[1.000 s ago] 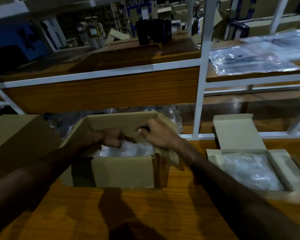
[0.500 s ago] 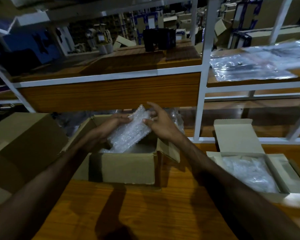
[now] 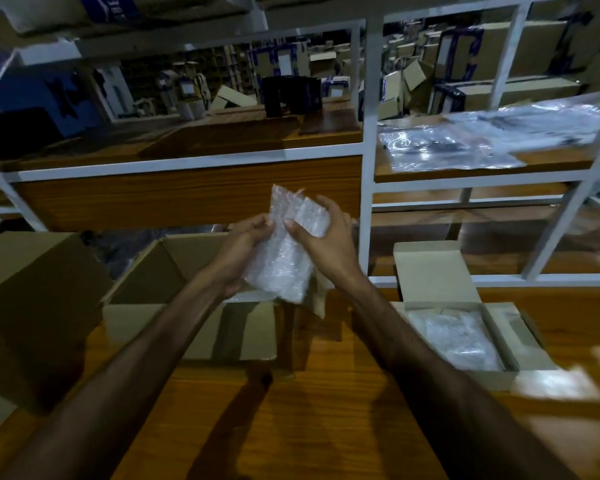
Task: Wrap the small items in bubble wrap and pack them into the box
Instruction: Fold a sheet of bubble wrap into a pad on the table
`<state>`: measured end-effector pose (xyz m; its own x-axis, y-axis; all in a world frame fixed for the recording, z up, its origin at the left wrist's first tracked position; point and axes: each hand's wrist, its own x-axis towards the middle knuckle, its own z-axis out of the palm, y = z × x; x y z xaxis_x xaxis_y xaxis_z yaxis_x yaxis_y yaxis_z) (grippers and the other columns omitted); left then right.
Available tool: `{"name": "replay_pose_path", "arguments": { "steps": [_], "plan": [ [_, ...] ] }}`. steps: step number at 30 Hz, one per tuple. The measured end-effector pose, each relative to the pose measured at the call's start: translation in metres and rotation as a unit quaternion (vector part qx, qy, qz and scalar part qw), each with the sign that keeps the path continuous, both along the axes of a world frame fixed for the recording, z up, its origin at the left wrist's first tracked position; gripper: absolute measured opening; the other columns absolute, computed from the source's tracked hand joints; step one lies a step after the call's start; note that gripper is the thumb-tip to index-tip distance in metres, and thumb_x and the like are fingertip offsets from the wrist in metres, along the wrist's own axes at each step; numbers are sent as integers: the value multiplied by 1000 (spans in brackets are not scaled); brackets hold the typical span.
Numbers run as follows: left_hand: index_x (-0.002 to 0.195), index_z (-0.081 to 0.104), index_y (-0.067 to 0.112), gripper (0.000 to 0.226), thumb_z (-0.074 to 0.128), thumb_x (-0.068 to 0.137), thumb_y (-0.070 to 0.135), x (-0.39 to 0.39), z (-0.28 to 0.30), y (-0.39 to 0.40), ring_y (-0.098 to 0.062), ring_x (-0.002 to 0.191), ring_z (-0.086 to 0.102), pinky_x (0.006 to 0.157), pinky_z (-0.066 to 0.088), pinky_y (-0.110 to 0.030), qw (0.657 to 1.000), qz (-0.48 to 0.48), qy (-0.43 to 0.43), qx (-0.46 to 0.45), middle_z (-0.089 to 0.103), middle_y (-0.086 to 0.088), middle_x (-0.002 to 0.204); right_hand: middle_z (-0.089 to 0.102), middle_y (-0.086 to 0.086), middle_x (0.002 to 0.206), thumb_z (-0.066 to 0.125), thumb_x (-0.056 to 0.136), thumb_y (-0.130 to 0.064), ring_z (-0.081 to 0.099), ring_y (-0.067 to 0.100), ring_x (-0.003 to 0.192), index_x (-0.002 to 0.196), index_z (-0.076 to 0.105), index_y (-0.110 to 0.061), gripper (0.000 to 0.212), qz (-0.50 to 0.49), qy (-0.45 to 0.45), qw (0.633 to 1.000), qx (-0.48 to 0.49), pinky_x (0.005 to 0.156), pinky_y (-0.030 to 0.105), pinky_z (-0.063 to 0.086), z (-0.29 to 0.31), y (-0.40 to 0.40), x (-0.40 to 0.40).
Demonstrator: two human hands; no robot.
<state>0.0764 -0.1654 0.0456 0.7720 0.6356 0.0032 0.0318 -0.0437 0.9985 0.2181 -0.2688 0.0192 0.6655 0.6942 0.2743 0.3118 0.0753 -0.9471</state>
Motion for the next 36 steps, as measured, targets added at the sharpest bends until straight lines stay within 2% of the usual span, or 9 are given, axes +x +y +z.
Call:
{"name": "replay_pose_path", "arguments": {
  "steps": [6,10,13,15,17,21,26,30,36],
  "plan": [
    [143,38,21,52,53,102,-8,37,-20,-81,-7,106,69,72,59,-21,989,107,-67,74,60,3,128,29,2,157,84,85,-41,37,11,128,151,24,-34,89,-85,56,995,4,97,27,42,-17,-52,4],
    [125,52,14,40,57,96,-14,58,-40,-135,13,88,64,67,53,-11,978,179,-91,49,61,2,118,48,1,139,80,85,-19,58,16,115,142,28,-31,78,-125,77,989,26,74,14,49,-34,-91,11],
    [117,59,20,35,65,95,-6,69,-69,-174,-1,106,63,79,55,-16,967,230,-92,57,62,4,118,58,-10,102,70,89,-14,63,10,79,133,29,-33,63,-141,110,984,14,59,22,56,-46,-126,11],
    [115,56,26,35,70,94,2,73,-89,-198,-15,112,62,87,57,-32,961,259,-80,58,62,0,122,63,-11,99,69,90,-20,67,10,83,126,31,-38,56,-158,133,978,3,72,36,62,-63,-147,12],
    [111,51,21,35,69,91,-3,76,-106,-221,-15,104,61,80,55,-37,949,303,-61,63,59,-2,116,63,-12,100,69,92,-21,66,8,86,124,35,-36,48,-166,154,974,0,75,34,58,-77,-165,10],
    [98,60,12,19,62,91,-5,76,-129,-251,2,85,56,72,45,-20,938,341,-21,61,59,-4,106,61,-12,105,67,98,-21,63,6,92,124,47,-26,33,-163,189,968,-16,71,21,47,-102,-194,7],
    [110,64,17,17,70,98,28,63,-156,-272,-15,106,60,74,46,-24,959,284,18,-13,62,-1,117,66,-9,96,61,104,-24,65,11,91,105,63,-22,3,-146,249,957,-27,71,22,48,-114,-227,2],
    [105,68,18,22,80,90,28,50,-173,-282,-14,102,63,72,48,-22,975,212,65,30,64,0,113,72,17,92,57,105,-28,69,27,83,98,70,-8,25,-134,232,963,-25,74,40,57,-122,-248,-6],
    [96,64,5,3,66,98,5,10,-189,-275,-23,90,68,72,55,-33,979,179,45,-86,70,-10,100,75,7,98,53,106,-43,75,24,88,103,71,-21,28,-116,169,977,-55,83,57,62,-152,-280,-11]
  ]
}}
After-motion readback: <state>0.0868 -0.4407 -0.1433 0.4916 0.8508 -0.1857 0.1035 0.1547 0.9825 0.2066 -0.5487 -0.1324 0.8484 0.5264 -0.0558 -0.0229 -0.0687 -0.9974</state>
